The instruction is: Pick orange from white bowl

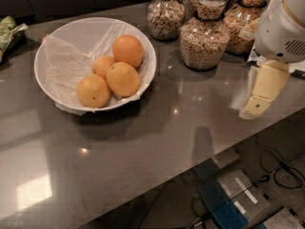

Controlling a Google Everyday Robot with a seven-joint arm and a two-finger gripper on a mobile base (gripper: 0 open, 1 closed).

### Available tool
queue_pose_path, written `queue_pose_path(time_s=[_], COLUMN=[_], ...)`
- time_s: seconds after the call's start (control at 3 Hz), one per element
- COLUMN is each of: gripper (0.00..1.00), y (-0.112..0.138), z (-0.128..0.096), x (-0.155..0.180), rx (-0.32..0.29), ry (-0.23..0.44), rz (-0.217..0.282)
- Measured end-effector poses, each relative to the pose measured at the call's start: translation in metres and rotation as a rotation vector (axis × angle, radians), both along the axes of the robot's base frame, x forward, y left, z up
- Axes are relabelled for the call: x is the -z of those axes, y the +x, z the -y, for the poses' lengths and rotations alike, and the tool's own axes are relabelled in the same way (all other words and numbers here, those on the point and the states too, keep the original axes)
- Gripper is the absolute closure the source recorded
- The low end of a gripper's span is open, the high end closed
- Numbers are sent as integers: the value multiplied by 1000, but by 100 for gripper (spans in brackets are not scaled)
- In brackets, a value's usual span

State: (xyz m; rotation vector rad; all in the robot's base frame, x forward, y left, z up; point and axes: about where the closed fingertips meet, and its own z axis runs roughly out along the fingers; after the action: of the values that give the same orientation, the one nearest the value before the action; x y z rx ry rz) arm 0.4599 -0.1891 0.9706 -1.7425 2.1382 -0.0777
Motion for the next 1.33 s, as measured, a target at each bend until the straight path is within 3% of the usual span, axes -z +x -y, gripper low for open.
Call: queue_pose_path(time_s=[0.33, 0.67, 1.33], gripper=[0, 0, 0], y=[18, 18, 64], z=[-17, -17, -45], x=[-4, -4, -6], rx=[-36, -37, -180], ry=[31, 32, 91], rz=[68, 68, 147])
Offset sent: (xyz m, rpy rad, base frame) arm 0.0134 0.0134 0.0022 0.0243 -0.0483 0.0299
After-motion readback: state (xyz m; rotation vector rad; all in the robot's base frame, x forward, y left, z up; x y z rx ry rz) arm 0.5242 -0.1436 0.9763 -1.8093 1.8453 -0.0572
